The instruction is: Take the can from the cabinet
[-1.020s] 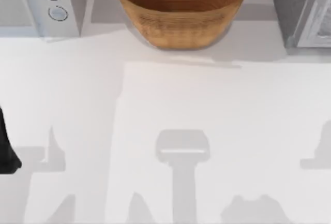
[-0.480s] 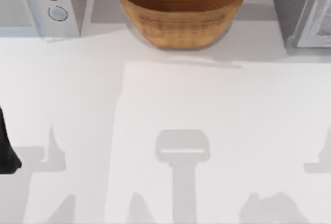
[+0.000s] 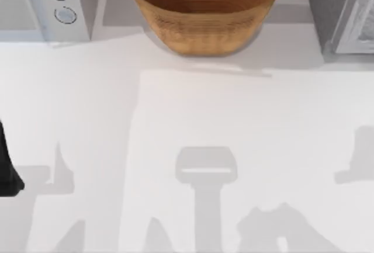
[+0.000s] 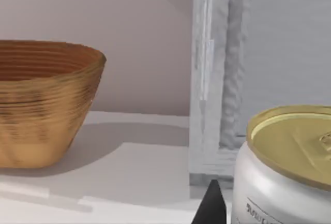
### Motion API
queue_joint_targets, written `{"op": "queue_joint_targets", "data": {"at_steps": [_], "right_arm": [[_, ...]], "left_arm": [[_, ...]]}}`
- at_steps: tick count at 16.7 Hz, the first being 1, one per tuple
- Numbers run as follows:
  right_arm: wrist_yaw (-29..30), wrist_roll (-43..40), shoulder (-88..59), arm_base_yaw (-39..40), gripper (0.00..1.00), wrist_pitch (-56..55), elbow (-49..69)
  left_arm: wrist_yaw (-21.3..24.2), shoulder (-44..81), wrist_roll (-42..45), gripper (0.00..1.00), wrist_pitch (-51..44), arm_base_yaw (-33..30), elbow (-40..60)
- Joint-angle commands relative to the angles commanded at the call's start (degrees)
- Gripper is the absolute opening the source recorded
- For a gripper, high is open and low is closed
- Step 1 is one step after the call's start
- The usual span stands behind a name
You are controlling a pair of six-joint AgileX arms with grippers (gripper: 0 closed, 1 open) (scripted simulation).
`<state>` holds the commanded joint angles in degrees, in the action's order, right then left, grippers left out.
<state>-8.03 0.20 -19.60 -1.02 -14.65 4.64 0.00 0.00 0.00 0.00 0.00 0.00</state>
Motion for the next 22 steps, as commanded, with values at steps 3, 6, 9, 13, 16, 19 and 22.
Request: {"op": "queue_joint_targets", "data": {"at_steps": [3,6,9,13,16,19,22], "right_arm": [[-5.68,0.12,-14.04,-1.04,0.00,-10.79,3.48],[-12.14,0.27,-30.18,-2.28,0.00,-23.18,7.49],[-18.96,0.44,-47.28,-3.62,0.00,-36.31,11.75],[-27.87,0.67,-69.76,-5.40,0.00,-53.53,17.34],[-33.88,0.82,-85.00,-6.60,0.00,-65.15,21.12],[-38.84,0.94,-97.60,-7.58,0.00,-74.71,24.22],[-42.34,1.02,-106.49,-8.26,0.00,-81.42,26.39]], "left_arm": [[0.00,0.00,0.00,1.00,0.00,0.00,0.00],[0.00,0.00,0.00,1.00,0.00,0.00,0.00],[0.00,0.00,0.00,1.00,0.00,0.00,0.00],[0.00,0.00,0.00,1.00,0.00,0.00,0.00],[0.00,0.00,0.00,1.00,0.00,0.00,0.00],[0.00,0.00,0.00,1.00,0.00,0.00,0.00],[0.00,0.00,0.00,1.00,0.00,0.00,0.00]]}}
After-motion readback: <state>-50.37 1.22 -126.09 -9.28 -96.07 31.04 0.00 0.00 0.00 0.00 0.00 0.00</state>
